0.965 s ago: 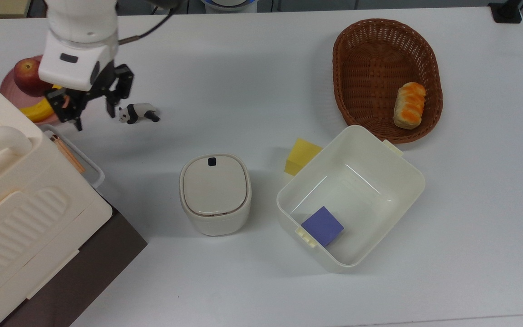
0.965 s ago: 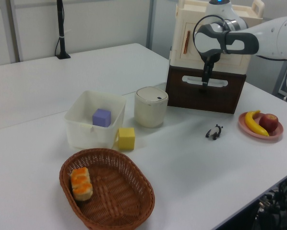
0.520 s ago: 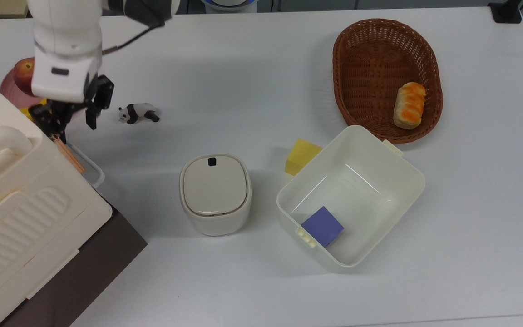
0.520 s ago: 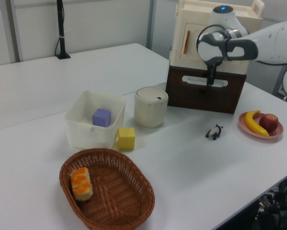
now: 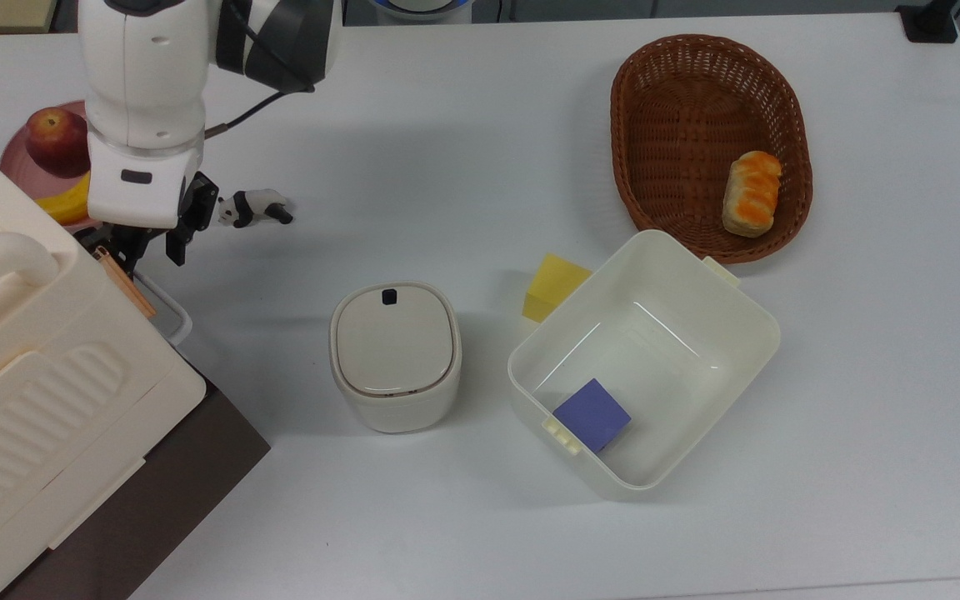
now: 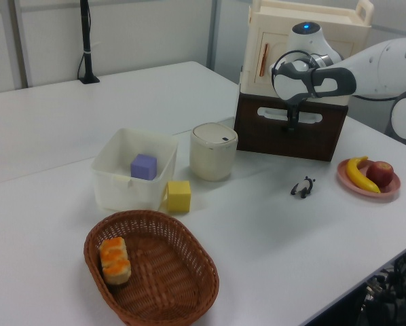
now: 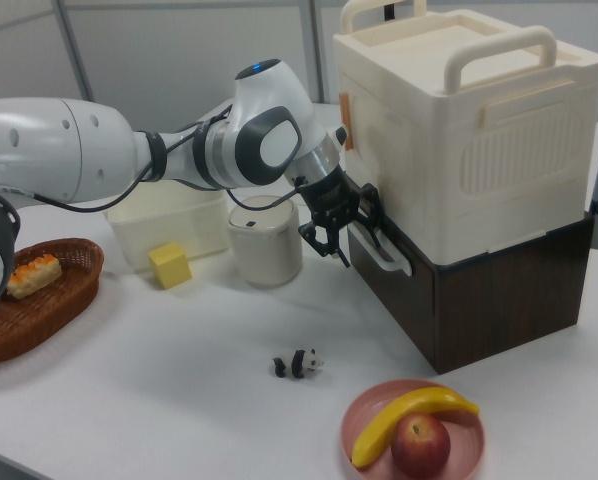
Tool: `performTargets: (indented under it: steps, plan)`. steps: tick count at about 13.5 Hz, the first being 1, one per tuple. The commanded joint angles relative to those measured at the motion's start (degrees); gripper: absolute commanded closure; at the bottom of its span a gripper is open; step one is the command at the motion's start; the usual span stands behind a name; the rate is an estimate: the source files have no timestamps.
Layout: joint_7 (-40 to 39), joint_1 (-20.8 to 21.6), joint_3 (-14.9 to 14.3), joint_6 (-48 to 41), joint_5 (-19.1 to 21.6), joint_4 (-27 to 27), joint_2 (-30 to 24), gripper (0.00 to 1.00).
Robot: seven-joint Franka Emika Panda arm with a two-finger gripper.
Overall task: Slide open the drawer
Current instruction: 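Pull the drawer handle outward to slide the drawer open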
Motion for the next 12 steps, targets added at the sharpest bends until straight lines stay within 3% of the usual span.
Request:
performTargets:
  steps: [1,4,9,12]
  plan:
    - [-0.98,0.89,-0.01,1.01,-0.9,-8.95,-6.62,0.38]
    - [-1.59,1.94,0.43,-2.06,-0.81,-14.5,-11.72,0.38]
    - [-3.61,4.84,0.52,-11.89,-0.37,-15.56,-15.06,0.38]
    - [-3.19,6.6,0.52,-13.14,-0.02,-16.88,-16.65,0.39]
